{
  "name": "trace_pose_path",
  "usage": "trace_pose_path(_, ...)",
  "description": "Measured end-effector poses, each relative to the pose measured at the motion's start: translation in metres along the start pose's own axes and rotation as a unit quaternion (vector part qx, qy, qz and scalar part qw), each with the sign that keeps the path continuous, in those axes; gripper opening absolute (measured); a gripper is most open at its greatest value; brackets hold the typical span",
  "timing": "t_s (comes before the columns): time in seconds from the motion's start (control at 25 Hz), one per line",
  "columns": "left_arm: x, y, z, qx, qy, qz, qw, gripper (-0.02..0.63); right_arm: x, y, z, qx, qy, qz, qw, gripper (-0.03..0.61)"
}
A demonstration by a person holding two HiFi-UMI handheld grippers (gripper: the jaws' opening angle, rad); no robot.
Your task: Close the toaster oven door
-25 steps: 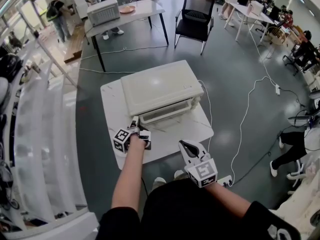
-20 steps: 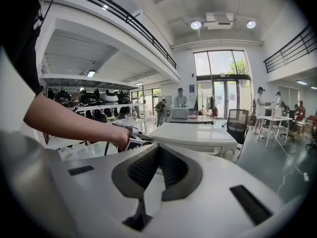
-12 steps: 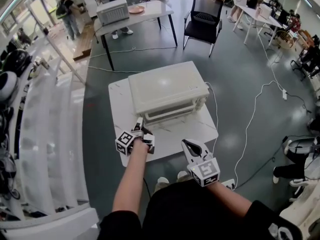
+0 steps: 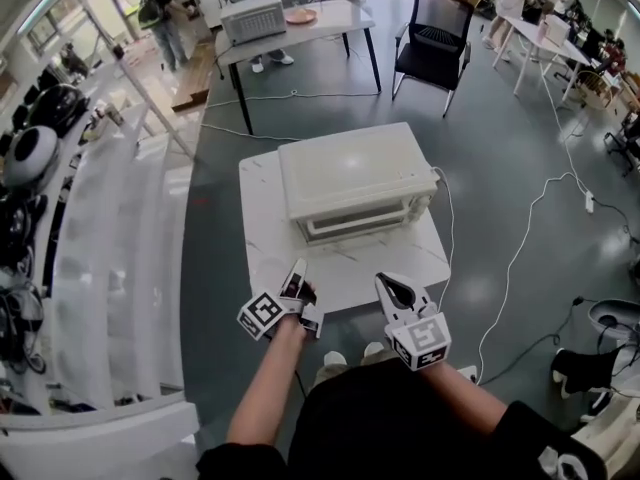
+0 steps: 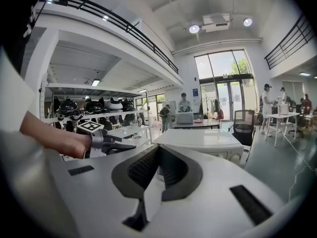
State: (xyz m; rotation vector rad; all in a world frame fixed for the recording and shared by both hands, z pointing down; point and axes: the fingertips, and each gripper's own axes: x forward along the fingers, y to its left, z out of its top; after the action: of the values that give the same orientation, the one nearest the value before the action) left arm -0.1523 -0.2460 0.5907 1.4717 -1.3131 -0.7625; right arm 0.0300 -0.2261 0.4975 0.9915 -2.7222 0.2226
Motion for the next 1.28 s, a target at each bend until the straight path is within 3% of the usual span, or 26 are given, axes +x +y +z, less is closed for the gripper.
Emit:
trace_pose_path(0.16,-0.018,-0.028,-0.013,0.068,0.01,-0.002,0.9976,0.044,0.0,0.001,0.007,-0.004,-0.004,0.014,1.0,0.021)
trace_pose_path(0.32,-0.037,-0.07,-0.018,0.147,-0.015,-0.047,0.988,0.026,-0.006,0.004,0.015,-0.01,-0.014,0.018,1.0,0.021)
trace_pose_path(0.4,-0.045,-0.088,-0.022,0.211,-0.024,-0.062,0.9753,0.026,-0.008,0.002,0.019,-0.022,-0.023,0.015,0.999,0.021)
trace_pose_path(0.52,-0.054,-0.106,-0.029,0.315,-0.038,-0.062,0.9463,0.026,-0.012,-0.004,0.017,-0.039,-0.025,0.006,0.999,0.021)
trace_pose_path(0.72,-0.073,-0.097,-0.018,0.341,-0.068,-0.033,0.9369,0.026,-0.025,-0.025,0.013,-0.024,-0.029,-0.02,0.999,0.021)
trace_pose_path(0.88,-0.08,-0.087,0.0,0.413,-0.085,0.01,0.9067,0.026,-0.034,-0.058,0.014,-0.019,-0.04,-0.049,0.998,0.021)
trace_pose_path(0.96,-0.084,-0.084,0.008,0.434,-0.093,0.024,0.8958,0.026,-0.04,-0.073,0.011,-0.023,-0.038,-0.059,0.997,0.021)
trace_pose_path(1.04,-0.088,-0.08,0.015,0.439,-0.101,0.033,0.8921,0.026,-0.046,-0.087,0.008,-0.026,-0.033,-0.069,0.997,0.021)
trace_pose_path(1.28,-0.094,-0.067,0.025,0.434,-0.104,0.046,0.8939,0.026,-0.051,-0.107,0.006,-0.044,-0.029,-0.077,0.996,0.021)
